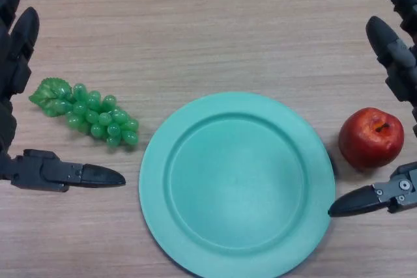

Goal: Pick up the red apple and place it on the plate

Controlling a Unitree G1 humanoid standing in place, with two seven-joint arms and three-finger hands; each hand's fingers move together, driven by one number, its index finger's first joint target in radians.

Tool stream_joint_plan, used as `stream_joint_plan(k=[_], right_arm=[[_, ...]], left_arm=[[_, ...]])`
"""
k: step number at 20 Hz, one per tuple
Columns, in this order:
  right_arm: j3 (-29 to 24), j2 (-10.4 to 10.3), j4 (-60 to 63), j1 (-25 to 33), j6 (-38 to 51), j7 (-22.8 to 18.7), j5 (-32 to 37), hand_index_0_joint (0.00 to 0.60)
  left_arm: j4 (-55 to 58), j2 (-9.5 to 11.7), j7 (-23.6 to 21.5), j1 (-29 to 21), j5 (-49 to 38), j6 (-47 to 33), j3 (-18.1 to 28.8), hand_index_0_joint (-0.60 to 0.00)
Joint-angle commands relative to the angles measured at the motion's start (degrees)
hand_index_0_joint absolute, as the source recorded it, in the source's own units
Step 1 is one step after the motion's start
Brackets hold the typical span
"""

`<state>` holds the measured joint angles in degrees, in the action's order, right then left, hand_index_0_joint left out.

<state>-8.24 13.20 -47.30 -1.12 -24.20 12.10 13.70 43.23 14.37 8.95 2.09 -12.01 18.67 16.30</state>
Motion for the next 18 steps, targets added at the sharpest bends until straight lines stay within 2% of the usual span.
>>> stream_joint_plan(k=[1, 5, 7, 8, 11, 16, 18], right_arm=[[-2.30, 1.85, -1.18, 1.92, 7.90, -0.84, 1.75, 0.000], [-4.04, 3.02, 6.47, 3.04, 16.72, 1.65, -0.64, 0.000], [-4.88, 3.93, 15.05, 4.39, 26.33, 2.39, -6.11, 0.000], [-5.20, 4.67, 20.21, 5.53, 31.53, 1.58, -9.66, 0.000], [-6.69, 7.69, 36.42, 8.50, 44.21, 0.60, -14.10, 0.000], [-6.27, 11.16, 58.53, 13.32, 53.34, -0.06, -12.09, 0.000], [-5.27, 11.47, 61.56, 13.73, 51.89, 2.37, -9.34, 0.000]], left_arm=[[1.88, 1.27, -0.22, -1.10, -0.49, -7.57, 1.89, 0.000], [2.64, 1.10, 2.66, -0.25, -0.35, -7.17, 0.55, 0.000], [2.51, 0.58, 2.92, 0.13, 0.00, -8.06, -0.14, 0.000], [2.40, 0.43, 3.02, 0.45, 0.20, -8.50, -0.33, 0.000], [1.72, 0.47, 2.84, 0.34, 1.38, -9.57, -0.67, 0.000], [0.74, 0.30, 2.87, 0.51, 2.21, -12.68, -0.54, 0.000], [0.45, 0.52, 3.26, 0.73, 1.84, -13.11, 0.40, 0.000]])
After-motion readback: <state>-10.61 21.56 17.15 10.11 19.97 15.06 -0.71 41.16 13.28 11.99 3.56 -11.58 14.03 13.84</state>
